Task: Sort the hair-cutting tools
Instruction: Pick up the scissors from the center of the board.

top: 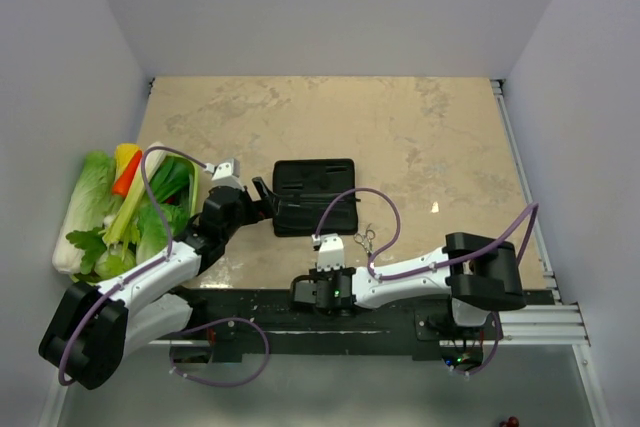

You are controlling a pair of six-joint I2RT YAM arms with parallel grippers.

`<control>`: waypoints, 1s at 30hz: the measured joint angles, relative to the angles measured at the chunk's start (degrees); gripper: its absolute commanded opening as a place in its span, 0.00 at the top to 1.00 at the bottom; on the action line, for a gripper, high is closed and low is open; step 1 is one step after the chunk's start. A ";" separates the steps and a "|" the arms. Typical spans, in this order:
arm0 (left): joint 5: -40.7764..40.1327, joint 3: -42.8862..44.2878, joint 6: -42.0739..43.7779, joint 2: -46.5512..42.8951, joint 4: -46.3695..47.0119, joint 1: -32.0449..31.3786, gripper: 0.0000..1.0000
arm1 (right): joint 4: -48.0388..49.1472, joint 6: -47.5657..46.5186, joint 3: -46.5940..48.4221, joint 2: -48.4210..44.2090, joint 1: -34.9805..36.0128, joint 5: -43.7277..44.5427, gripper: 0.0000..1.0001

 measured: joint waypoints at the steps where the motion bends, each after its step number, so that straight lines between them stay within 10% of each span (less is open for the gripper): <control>1: 0.00 0.00 -0.02 0.02 0.07 0.00 0.01 | 0.09 0.04 0.00 0.39 0.31 0.15 1.00; 22: -0.31 -0.04 0.28 0.55 0.83 0.00 0.01 | -2.95 -7.80 1.20 -4.20 -6.40 -6.51 1.00; 30: -0.35 -0.87 0.52 0.83 1.16 0.00 0.01 | -7.02 -19.69 7.98 -10.29 -21.31 6.14 1.00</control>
